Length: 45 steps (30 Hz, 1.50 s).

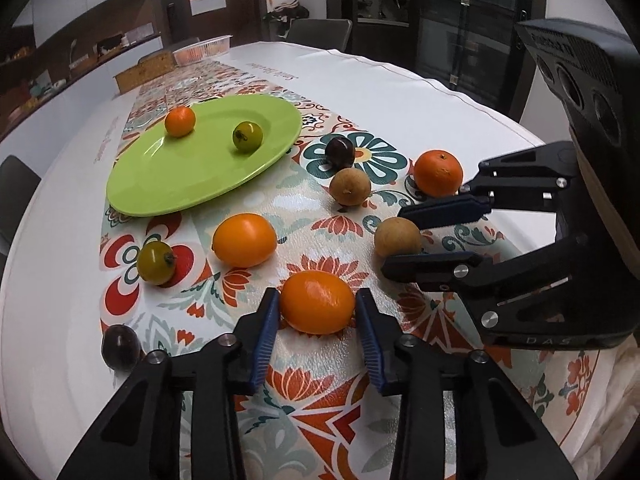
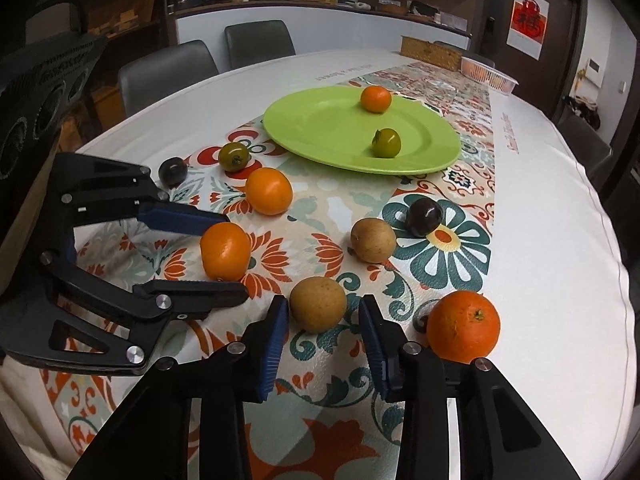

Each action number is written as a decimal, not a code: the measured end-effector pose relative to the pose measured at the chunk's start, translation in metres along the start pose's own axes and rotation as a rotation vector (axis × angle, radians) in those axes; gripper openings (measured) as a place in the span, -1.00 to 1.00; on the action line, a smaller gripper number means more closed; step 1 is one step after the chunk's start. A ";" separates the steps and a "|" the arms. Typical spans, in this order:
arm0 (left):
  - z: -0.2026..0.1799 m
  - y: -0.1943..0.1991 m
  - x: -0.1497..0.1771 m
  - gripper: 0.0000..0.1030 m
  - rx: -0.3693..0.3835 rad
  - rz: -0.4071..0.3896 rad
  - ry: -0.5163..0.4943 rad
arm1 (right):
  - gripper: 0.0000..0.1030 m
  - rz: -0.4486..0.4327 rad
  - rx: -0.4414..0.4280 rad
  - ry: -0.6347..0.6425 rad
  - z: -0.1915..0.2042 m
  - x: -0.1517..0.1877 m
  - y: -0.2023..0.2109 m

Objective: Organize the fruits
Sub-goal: 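Grasp an oval orange with the left tool while the right tool grasps a tan round fruit, then lower the orange onto the green plate with the left tool while the right tool releases the tan fruit there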

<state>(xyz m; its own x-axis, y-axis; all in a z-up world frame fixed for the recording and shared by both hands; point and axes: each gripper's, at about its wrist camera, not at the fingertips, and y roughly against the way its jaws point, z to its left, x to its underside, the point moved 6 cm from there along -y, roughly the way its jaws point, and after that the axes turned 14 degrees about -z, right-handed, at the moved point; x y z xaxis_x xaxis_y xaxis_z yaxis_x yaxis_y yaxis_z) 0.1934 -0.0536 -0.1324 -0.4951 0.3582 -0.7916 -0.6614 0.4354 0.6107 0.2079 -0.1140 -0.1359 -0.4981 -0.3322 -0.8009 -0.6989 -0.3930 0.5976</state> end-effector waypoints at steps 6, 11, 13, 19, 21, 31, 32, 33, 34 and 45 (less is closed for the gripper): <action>0.003 0.000 -0.001 -0.30 -0.014 0.004 0.036 | -0.43 -0.003 -0.002 -0.018 0.000 0.000 -0.001; 0.005 0.005 -0.001 -0.30 -0.029 -0.003 0.063 | -0.43 -0.015 0.000 -0.030 0.002 -0.002 0.005; 0.005 0.009 -0.003 -0.31 -0.034 -0.011 0.073 | -0.43 -0.024 0.003 -0.035 0.002 -0.004 0.008; 0.004 0.026 -0.013 -0.30 -0.066 -0.050 0.075 | -0.42 -0.060 0.023 -0.051 0.002 -0.014 0.022; 0.005 0.033 -0.018 -0.30 -0.074 -0.067 0.083 | -0.43 -0.074 0.029 -0.056 0.001 -0.018 0.028; 0.014 0.057 -0.049 -0.30 -0.131 -0.144 0.111 | -0.42 -0.154 0.060 -0.082 0.000 -0.045 0.050; 0.015 0.058 -0.052 -0.30 -0.137 -0.150 0.113 | -0.43 -0.164 0.065 -0.084 -0.001 -0.049 0.052; 0.017 0.060 -0.055 -0.30 -0.144 -0.160 0.116 | -0.42 -0.169 0.066 -0.086 -0.001 -0.051 0.053; 0.019 0.061 -0.058 -0.30 -0.150 -0.166 0.118 | -0.42 -0.175 0.067 -0.088 -0.002 -0.054 0.054; 0.040 0.061 -0.092 -0.30 -0.200 -0.205 0.129 | -0.42 -0.225 0.073 -0.103 -0.013 -0.099 0.049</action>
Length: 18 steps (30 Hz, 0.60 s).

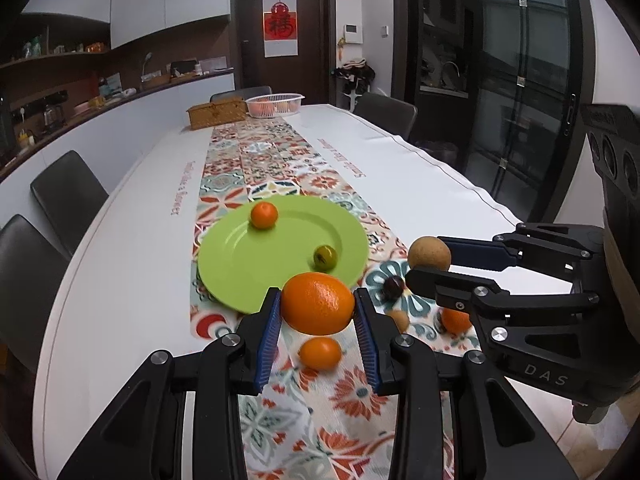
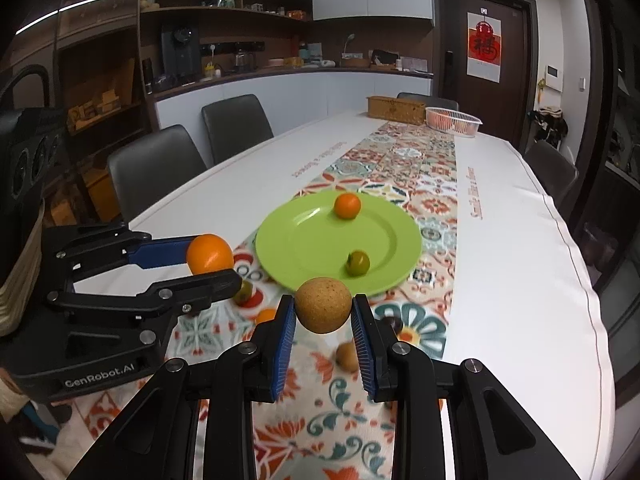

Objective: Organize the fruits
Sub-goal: 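Lower the orange onto the green plate with the left tool while the right tool releases the tan fruit there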

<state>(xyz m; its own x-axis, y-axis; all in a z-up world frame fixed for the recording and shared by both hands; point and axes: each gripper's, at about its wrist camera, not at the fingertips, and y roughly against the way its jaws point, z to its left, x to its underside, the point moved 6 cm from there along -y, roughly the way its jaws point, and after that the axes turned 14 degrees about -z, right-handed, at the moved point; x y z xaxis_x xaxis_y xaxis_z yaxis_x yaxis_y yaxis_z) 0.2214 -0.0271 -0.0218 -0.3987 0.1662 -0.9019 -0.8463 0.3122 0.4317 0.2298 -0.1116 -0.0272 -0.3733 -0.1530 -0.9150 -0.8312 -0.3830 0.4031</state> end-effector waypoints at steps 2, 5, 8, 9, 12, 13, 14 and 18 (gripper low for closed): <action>0.003 -0.005 -0.004 -0.31 -0.006 0.000 -0.006 | -0.42 0.002 -0.007 -0.002 -0.002 -0.006 -0.006; 0.008 -0.014 -0.010 -0.30 -0.011 0.002 -0.009 | -0.42 0.007 -0.016 -0.008 -0.006 -0.014 -0.017; 0.015 -0.024 -0.018 -0.30 -0.017 0.005 -0.010 | -0.42 0.019 -0.014 -0.010 -0.013 -0.022 -0.031; 0.016 -0.027 -0.020 -0.30 -0.017 0.006 -0.011 | -0.42 0.022 -0.014 -0.010 -0.014 -0.024 -0.034; 0.023 -0.039 -0.028 -0.30 -0.019 0.015 -0.006 | -0.42 0.033 -0.010 -0.020 -0.020 -0.031 -0.047; 0.025 -0.043 -0.030 -0.30 -0.018 0.018 -0.003 | -0.42 0.039 -0.008 -0.028 -0.023 -0.034 -0.051; 0.027 -0.047 -0.031 -0.30 -0.016 0.026 0.004 | -0.43 0.044 -0.010 -0.036 -0.025 -0.036 -0.056; 0.038 -0.068 -0.036 -0.30 -0.020 0.059 0.031 | -0.42 0.073 0.000 -0.040 -0.033 -0.044 -0.075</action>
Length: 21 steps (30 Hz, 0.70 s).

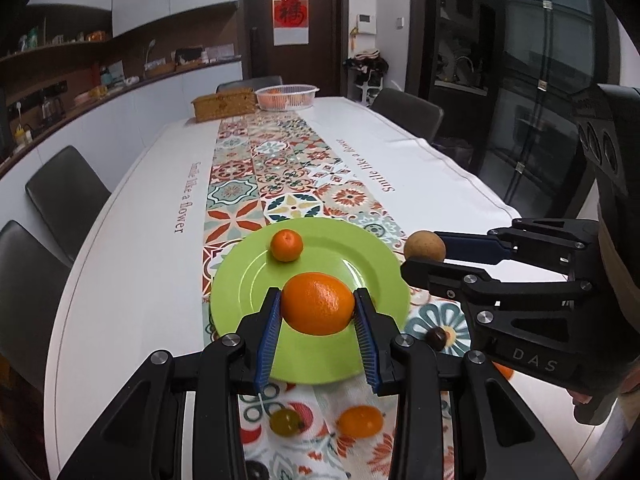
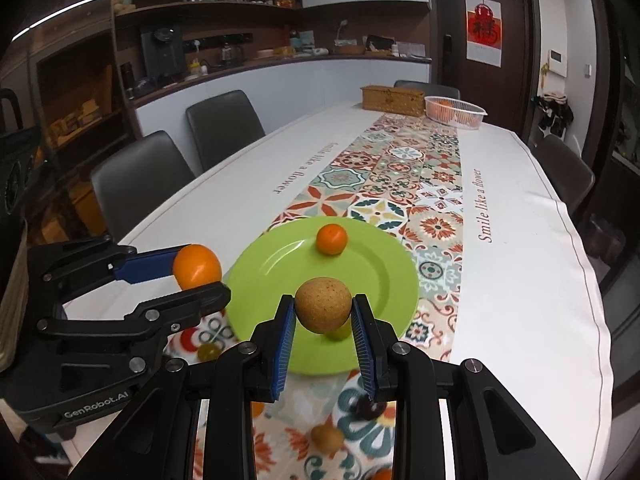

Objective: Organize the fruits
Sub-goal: 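Lower the orange onto the green plate with the left tool while the right tool releases the tan fruit there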

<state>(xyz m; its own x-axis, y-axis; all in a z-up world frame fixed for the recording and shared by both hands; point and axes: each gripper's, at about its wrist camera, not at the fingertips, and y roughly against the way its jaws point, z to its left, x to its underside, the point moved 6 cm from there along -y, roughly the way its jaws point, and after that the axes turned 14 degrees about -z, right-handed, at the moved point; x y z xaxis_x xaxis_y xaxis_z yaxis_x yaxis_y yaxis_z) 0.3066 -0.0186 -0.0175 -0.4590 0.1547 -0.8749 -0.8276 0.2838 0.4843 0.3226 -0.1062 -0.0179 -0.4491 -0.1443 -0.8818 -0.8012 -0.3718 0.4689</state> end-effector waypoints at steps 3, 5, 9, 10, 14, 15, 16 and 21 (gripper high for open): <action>0.008 -0.013 -0.003 -0.30 -0.001 0.022 0.025 | -0.42 0.035 0.009 0.006 -0.005 -0.005 -0.017; 0.012 -0.022 -0.004 -0.30 -0.002 0.037 0.033 | -0.42 0.052 0.012 0.008 -0.007 -0.007 -0.026; 0.019 -0.041 -0.003 -0.31 0.001 0.082 0.058 | -0.42 0.100 0.020 0.015 -0.013 -0.008 -0.048; 0.022 -0.046 -0.003 -0.31 -0.001 0.095 0.070 | -0.42 0.112 0.022 0.018 -0.014 -0.008 -0.054; 0.029 -0.065 0.002 -0.30 -0.003 0.145 0.088 | -0.43 0.164 0.026 0.020 -0.018 -0.002 -0.072; 0.030 -0.071 0.004 -0.30 -0.004 0.161 0.090 | -0.42 0.177 0.024 0.018 -0.019 -0.001 -0.076; 0.031 -0.075 0.005 -0.30 -0.004 0.173 0.095 | -0.42 0.192 0.024 0.016 -0.020 0.001 -0.080; 0.040 -0.097 0.017 -0.30 -0.015 0.236 0.131 | -0.43 0.253 0.024 0.009 -0.023 0.009 -0.100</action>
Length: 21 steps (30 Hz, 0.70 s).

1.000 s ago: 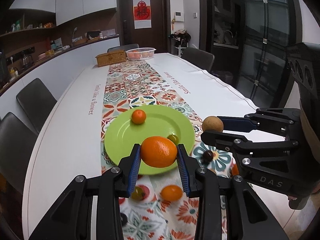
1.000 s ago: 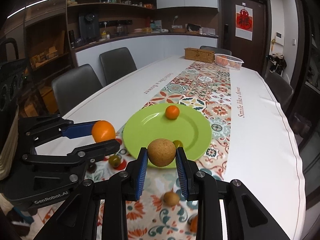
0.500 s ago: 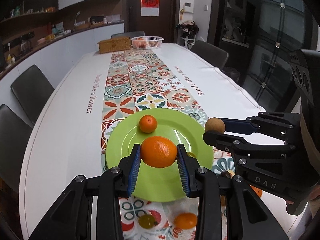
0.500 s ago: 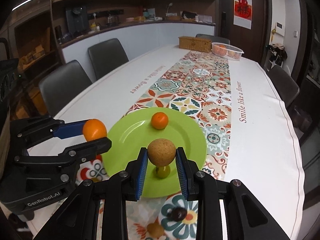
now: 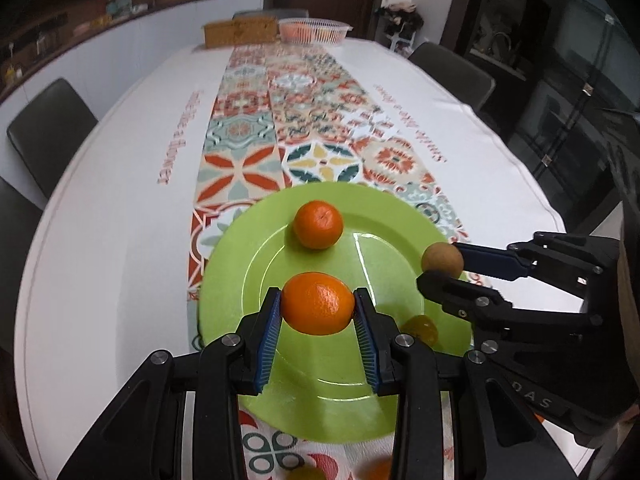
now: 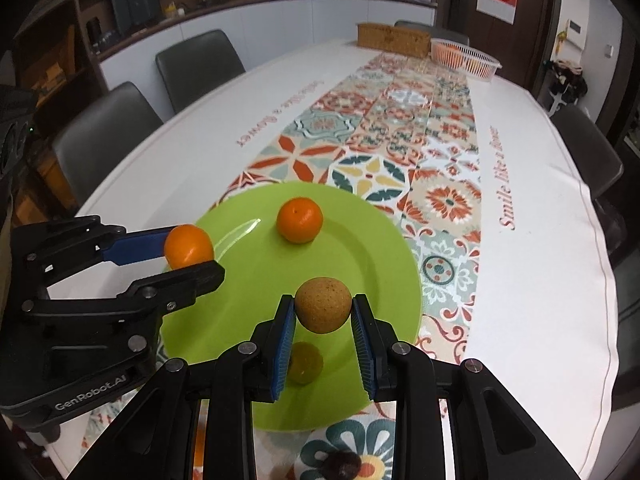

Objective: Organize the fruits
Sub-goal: 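Lower the orange onto the green plate with the left tool while the right tool releases the tan fruit there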

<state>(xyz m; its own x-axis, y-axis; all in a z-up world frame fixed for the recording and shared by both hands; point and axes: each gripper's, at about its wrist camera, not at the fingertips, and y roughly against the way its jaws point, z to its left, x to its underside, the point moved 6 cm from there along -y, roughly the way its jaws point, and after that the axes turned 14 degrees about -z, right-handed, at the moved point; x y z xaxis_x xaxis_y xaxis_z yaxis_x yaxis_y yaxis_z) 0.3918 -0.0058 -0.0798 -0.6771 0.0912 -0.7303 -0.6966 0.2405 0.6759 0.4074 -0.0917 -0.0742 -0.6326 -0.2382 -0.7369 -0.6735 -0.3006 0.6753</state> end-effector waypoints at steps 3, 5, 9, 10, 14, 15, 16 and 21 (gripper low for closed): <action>0.004 -0.011 0.004 -0.30 -0.007 0.031 0.003 | -0.42 0.022 0.004 -0.015 -0.004 0.001 -0.009; 0.007 -0.016 0.005 -0.30 -0.016 0.042 0.003 | -0.42 0.036 0.005 -0.024 -0.007 0.002 -0.014; 0.009 -0.019 0.007 -0.30 -0.021 0.052 0.000 | -0.42 0.054 0.008 -0.032 -0.010 0.004 -0.020; 0.009 -0.020 0.006 -0.30 -0.024 0.053 0.000 | -0.42 0.055 0.007 -0.033 -0.010 0.004 -0.021; 0.010 -0.022 0.005 -0.30 -0.022 0.062 0.004 | -0.42 0.060 0.001 -0.040 -0.009 0.005 -0.023; 0.010 -0.022 0.006 -0.29 -0.022 0.064 0.004 | -0.42 0.059 0.002 -0.040 -0.009 0.004 -0.023; 0.011 -0.022 0.006 -0.23 -0.022 0.064 0.006 | -0.42 0.058 0.003 -0.040 -0.009 0.004 -0.023; 0.011 -0.015 0.003 -0.17 -0.027 0.048 0.010 | -0.38 0.050 -0.001 -0.045 -0.009 0.004 -0.020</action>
<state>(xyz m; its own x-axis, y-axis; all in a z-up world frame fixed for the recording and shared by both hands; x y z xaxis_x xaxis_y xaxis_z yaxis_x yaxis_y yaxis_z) 0.4027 0.0016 -0.0931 -0.7121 0.0924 -0.6960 -0.6694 0.2094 0.7127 0.4218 -0.0951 -0.0904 -0.6818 -0.2111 -0.7004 -0.6403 -0.2908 0.7110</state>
